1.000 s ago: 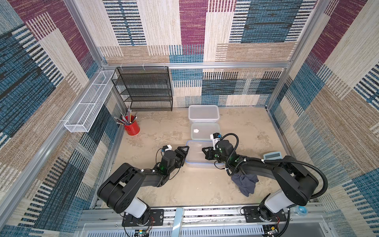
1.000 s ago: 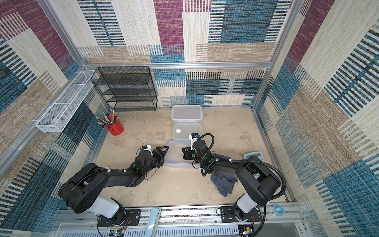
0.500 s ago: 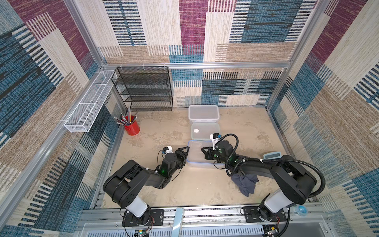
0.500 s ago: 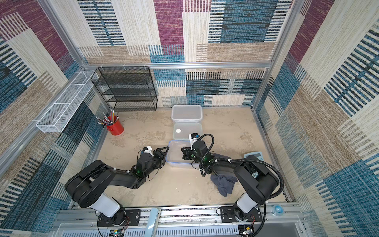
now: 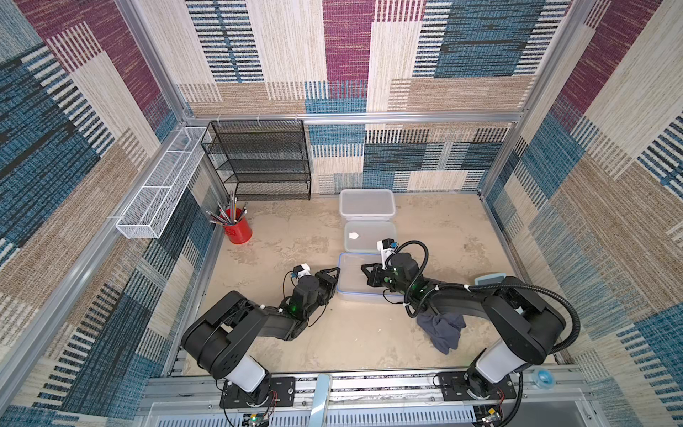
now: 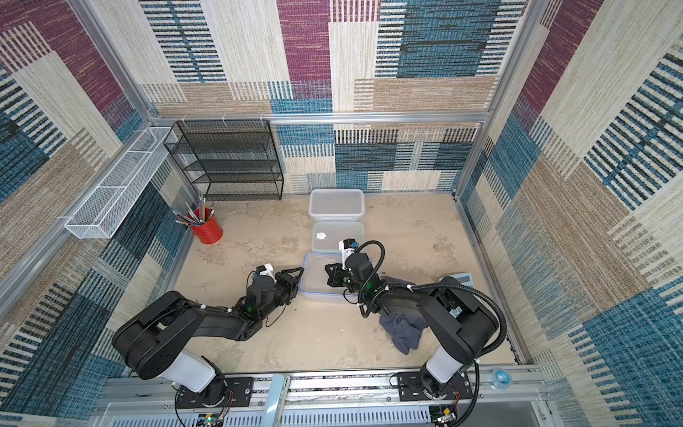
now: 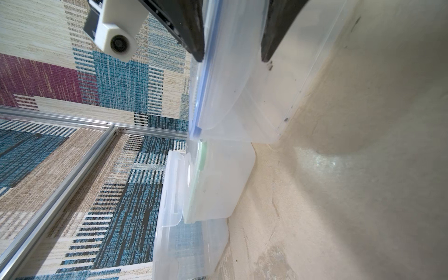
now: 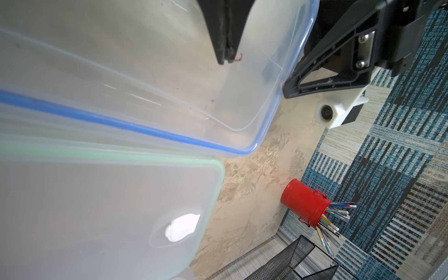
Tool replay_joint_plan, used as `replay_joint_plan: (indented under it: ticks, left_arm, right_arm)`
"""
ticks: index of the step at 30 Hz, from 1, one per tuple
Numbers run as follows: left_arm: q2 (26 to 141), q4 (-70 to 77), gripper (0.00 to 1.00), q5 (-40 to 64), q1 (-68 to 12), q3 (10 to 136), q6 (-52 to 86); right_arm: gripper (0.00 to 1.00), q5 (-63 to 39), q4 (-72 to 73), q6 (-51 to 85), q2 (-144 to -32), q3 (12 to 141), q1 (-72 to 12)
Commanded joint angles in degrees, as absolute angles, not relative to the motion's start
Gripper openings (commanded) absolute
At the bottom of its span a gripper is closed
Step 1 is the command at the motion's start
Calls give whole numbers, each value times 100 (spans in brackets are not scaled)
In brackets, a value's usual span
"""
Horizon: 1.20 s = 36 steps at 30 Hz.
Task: Wipe the insides of the lunch boxes
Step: Open the fastener of the lunch box.
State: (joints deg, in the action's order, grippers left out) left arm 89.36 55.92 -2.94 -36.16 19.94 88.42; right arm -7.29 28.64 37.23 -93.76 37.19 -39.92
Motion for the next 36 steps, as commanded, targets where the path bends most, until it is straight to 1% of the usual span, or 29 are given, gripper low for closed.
replay_joint_plan:
  ticks: [1,8,14,19,23,32,36]
  left_arm:
    - [8753,6146,38,173,-3679,2049,8755]
    - [8390,5551,31,64,-3696,2112,8522]
    - [8124,4990,22,-13,-3696,2188,8315]
    - [7991,4708,11,-88,-3700,2224,8214]
    - [7915,4442,0,-105,-3700,2283,8153]
    - [7591,3588,0,-252,-3698,2394,7970]
    - [7463,2938,0,-288,-3700,2534,7860]
  right_arm:
    - [0,-843,826,4030,-9640,3611,-4025]
    - [0,-885,883,4125,-9747,3630,-4096]
    - [0,-901,883,4174,-9834,3645,-4155]
    - [0,-860,831,4192,-9870,3648,-4192]
    - [0,-817,797,4210,-9906,3650,-4216]
    - [0,-774,738,4225,-9992,3673,-4280]
    - [0,-745,687,4229,-10028,3685,-4303]
